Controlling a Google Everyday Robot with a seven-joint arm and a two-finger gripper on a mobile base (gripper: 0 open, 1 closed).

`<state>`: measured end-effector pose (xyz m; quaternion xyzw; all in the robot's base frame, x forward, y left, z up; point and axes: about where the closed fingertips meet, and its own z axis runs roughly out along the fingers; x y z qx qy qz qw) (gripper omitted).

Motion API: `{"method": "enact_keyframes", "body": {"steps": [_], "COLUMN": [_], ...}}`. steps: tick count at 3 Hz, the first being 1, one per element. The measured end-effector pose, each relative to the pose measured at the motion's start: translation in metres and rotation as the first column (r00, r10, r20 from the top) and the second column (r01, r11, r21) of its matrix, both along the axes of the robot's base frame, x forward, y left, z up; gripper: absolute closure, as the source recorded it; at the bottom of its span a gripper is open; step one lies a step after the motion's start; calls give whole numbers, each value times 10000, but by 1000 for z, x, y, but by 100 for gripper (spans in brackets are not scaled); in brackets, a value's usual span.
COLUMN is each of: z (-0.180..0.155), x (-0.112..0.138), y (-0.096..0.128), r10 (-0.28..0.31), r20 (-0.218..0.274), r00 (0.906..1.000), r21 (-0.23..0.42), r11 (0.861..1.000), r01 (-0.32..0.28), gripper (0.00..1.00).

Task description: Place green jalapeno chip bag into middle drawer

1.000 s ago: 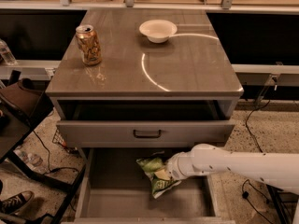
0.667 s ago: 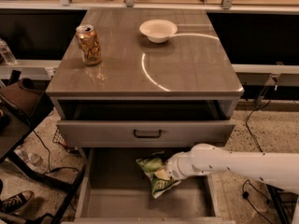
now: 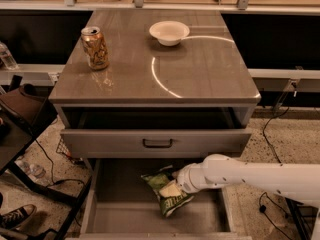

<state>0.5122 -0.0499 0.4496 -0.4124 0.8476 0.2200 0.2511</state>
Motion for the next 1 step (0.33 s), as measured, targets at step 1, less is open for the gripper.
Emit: {"method": "enact_keyframes", "body": {"steps": [1], "z": [-1], "x": [-1], "y": [1], "r10": [20], "r20": [-15], "r00": [10000], "r21": [7], "r11": [10000], "r01": [-20], "gripper": [0]}}
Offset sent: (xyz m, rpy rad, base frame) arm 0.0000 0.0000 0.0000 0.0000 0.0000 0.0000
